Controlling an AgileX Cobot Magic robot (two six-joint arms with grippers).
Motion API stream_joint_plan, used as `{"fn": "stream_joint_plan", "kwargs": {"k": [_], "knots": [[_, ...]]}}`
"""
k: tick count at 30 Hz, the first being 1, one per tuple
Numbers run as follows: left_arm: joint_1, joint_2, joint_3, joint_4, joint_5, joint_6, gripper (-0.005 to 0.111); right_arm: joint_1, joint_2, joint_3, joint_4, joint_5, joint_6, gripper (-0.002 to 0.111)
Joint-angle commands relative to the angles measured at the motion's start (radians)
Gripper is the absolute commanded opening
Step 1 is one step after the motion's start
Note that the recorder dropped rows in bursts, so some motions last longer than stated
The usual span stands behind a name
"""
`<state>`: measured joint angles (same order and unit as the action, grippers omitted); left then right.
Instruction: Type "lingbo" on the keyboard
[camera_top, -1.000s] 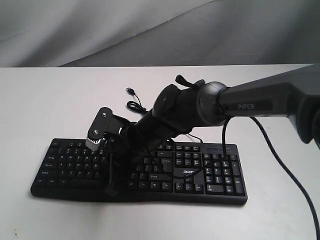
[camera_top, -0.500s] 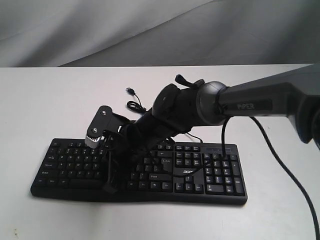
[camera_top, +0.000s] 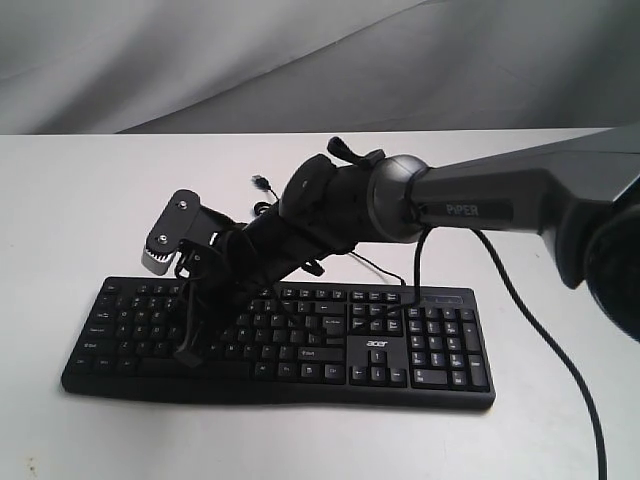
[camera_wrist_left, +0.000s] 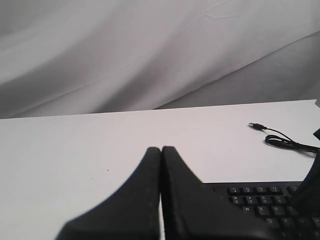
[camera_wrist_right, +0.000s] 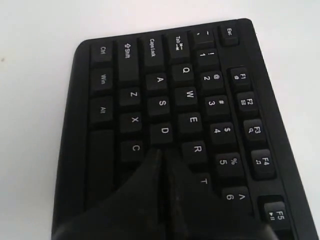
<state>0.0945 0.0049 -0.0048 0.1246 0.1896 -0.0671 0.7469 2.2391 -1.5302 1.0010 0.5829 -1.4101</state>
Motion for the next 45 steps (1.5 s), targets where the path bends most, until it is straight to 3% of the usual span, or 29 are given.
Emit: {"fn": "stream_joint_plan", "kwargs": {"k": [1,45], "knots": [[-0.005,-0.005,0.005,0.000,-0.006,-0.002,0.001,0.002,0.000,-0.008,0.011,0.001,0.009,0.000],[-0.005,-0.005,0.005,0.000,-0.006,-0.002,0.001,0.002,0.022,-0.002,-0.021,0.006,0.073,0.000]]}}
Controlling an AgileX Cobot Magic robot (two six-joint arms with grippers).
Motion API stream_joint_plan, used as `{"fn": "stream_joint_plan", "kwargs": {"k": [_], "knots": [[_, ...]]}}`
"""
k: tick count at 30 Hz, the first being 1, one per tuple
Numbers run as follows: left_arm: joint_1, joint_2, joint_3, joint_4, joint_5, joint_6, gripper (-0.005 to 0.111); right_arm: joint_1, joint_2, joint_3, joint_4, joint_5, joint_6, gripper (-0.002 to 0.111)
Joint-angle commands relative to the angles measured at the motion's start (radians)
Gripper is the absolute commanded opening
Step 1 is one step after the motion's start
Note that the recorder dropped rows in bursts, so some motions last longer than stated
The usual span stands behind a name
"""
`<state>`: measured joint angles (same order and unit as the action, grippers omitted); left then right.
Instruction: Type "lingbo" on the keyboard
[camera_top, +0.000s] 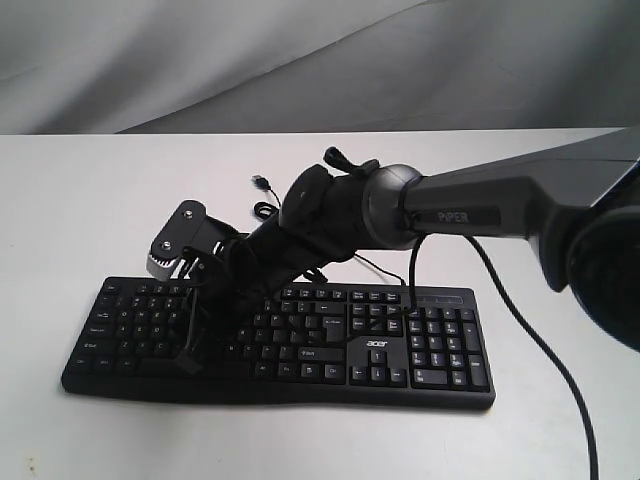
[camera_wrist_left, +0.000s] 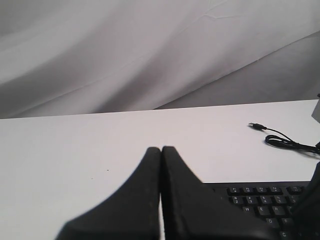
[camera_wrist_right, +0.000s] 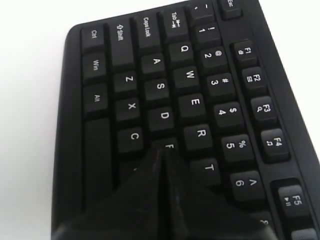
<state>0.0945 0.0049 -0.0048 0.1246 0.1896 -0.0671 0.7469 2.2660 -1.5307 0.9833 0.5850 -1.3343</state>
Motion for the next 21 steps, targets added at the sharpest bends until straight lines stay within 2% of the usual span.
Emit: {"fn": "stream_joint_plan", "kwargs": {"k": [1,21], "knots": [[-0.005,-0.005,0.005,0.000,-0.006,-0.002,0.001,0.000,-0.005,-0.002,-0.003,0.004,-0.006,0.000],[-0.005,-0.005,0.005,0.000,-0.006,-0.002,0.001,0.000,-0.036,-0.002,-0.025,0.032,0.001,0.000]]}}
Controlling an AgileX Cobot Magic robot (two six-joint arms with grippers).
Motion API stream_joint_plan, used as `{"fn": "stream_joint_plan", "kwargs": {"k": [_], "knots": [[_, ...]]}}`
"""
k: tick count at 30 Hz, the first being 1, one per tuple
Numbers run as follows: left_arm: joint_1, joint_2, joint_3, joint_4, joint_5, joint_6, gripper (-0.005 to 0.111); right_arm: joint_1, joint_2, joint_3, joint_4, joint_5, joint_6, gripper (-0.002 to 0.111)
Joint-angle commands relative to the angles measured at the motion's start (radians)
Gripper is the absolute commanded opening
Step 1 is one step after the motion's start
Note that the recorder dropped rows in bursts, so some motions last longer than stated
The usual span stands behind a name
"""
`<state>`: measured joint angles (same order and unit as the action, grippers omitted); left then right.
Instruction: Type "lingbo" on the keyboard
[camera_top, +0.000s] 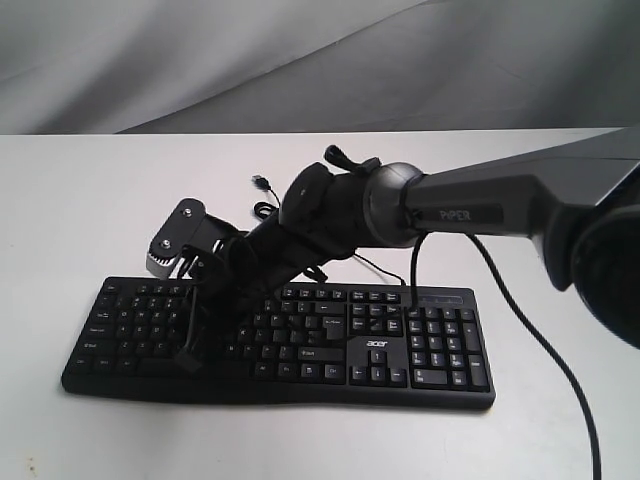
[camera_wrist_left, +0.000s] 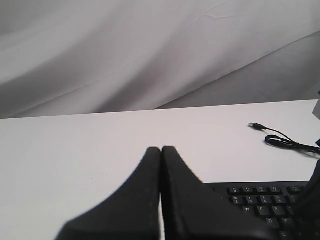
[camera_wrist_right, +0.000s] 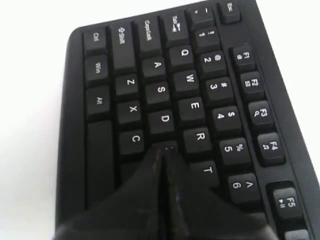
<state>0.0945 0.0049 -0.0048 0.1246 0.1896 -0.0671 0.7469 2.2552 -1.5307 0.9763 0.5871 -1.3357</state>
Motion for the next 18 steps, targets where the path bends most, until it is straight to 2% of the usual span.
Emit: {"fn": "stream_joint_plan", "kwargs": {"k": [1,18], "knots": [[-0.005,-0.005,0.005,0.000,-0.006,-0.002,0.001,0.000,-0.025,-0.002,-0.018,0.035,0.007,0.000],[-0.005,-0.005,0.005,0.000,-0.006,-0.002,0.001,-0.002,-0.013,0.011,-0.057,0.084,0.032,0.000]]}}
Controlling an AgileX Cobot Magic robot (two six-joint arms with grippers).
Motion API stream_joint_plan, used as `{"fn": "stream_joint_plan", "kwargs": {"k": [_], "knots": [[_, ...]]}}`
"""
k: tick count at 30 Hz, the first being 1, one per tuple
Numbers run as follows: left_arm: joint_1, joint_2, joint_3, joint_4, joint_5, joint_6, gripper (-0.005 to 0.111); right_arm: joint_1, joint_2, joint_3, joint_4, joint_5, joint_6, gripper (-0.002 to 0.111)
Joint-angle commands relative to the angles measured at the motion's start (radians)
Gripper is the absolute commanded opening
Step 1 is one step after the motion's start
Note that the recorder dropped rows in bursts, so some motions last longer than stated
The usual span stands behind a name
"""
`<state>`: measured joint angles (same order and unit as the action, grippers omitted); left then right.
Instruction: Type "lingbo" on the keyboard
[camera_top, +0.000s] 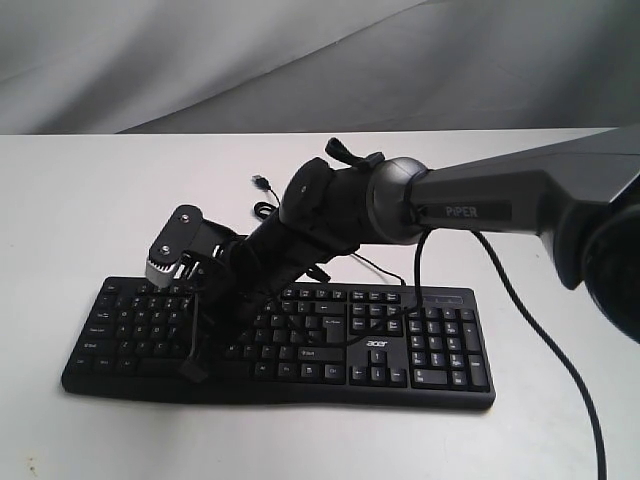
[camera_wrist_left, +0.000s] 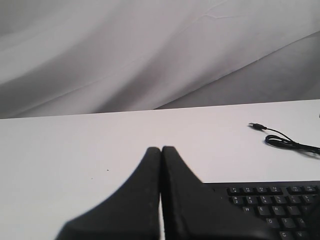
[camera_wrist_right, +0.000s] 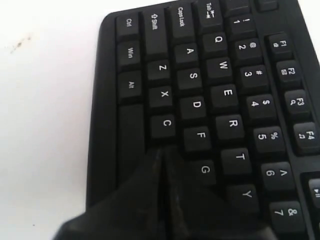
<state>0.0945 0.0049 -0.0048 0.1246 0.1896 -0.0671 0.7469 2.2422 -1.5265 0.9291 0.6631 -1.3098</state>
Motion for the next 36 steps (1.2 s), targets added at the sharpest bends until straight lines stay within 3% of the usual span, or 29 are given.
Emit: {"fn": "stream_joint_plan", "kwargs": {"k": [1,23,36], "knots": [[-0.005,-0.005,0.005,0.000,-0.006,-0.002,0.001,-0.002,0.000,0.007,-0.014,0.008,0.006,0.000],[-0.005,-0.005,0.005,0.000,-0.006,-0.002,0.001,-0.006,0.023,0.007,-0.009,0.008,0.008,0.000],[-0.005,-0.005,0.005,0.000,-0.006,-0.002,0.001,-0.068,-0.077,0.007,-0.227,0.016,0.168,0.000]]}}
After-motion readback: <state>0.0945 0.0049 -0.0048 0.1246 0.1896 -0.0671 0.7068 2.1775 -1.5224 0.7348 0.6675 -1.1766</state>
